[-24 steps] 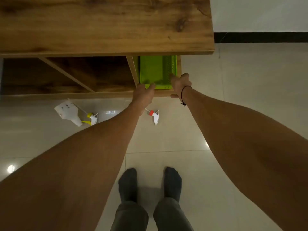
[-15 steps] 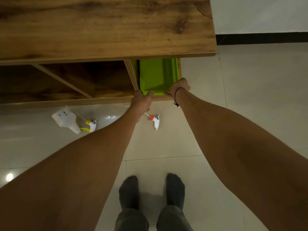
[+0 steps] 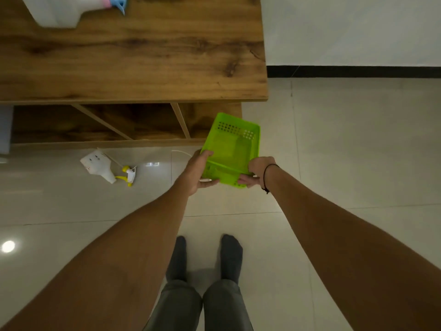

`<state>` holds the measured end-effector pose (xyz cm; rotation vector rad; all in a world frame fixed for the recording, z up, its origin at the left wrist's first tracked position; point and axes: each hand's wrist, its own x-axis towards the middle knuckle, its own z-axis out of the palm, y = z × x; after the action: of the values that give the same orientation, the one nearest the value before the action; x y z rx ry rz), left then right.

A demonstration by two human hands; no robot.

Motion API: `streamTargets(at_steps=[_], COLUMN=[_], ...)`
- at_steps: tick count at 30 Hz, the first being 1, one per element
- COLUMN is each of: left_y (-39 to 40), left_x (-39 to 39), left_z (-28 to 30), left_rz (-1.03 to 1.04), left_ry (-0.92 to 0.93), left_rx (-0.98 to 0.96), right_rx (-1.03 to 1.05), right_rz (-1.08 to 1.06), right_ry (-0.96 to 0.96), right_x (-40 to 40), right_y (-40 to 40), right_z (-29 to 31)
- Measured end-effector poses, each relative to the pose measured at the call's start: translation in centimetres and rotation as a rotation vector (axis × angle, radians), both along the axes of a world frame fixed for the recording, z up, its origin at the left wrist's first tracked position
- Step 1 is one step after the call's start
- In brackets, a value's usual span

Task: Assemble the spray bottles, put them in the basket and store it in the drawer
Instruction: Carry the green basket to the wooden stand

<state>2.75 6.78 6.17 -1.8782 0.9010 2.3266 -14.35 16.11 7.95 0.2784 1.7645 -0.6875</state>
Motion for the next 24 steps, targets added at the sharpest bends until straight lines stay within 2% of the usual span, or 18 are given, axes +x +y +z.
streamTargets(at_steps=[3, 6, 8, 11, 17, 24], left_y=[1.7, 3.3, 3.9, 4.0, 2.5, -1.7], left_x=[-0.5, -1.4, -2.3, -3.8, -5.4, -7.1], left_z=[4.3, 8.9, 11.8, 16.1, 23.2, 27.2], left_rz=[-0.047, -0.118, -0.144, -0.222, -0.467, -0.442], left_ry=[-0.030, -0.039, -0.043, -0.005, 0.014, 0.022], left_rx=[0.049, 0.076, 0.069, 0.021, -0.090, -0.259], right_rx=[0.160, 0.235, 0.184, 0.104, 0.077, -0.048], right_rz=[0.193, 0.052, -0.008, -0.097, -0.015, -0.051], right_ry=[-0.007, -0.145, -0.184, -0.124, 0.015, 0.139], right_x=[-0.5, -2.0, -2.7, -4.2, -6.4, -7.1], right_y=[2.6, 5.0, 6.0, 6.8, 6.0, 1.8], right_z=[4.1, 9.4, 13.0, 16.7, 23.7, 28.8])
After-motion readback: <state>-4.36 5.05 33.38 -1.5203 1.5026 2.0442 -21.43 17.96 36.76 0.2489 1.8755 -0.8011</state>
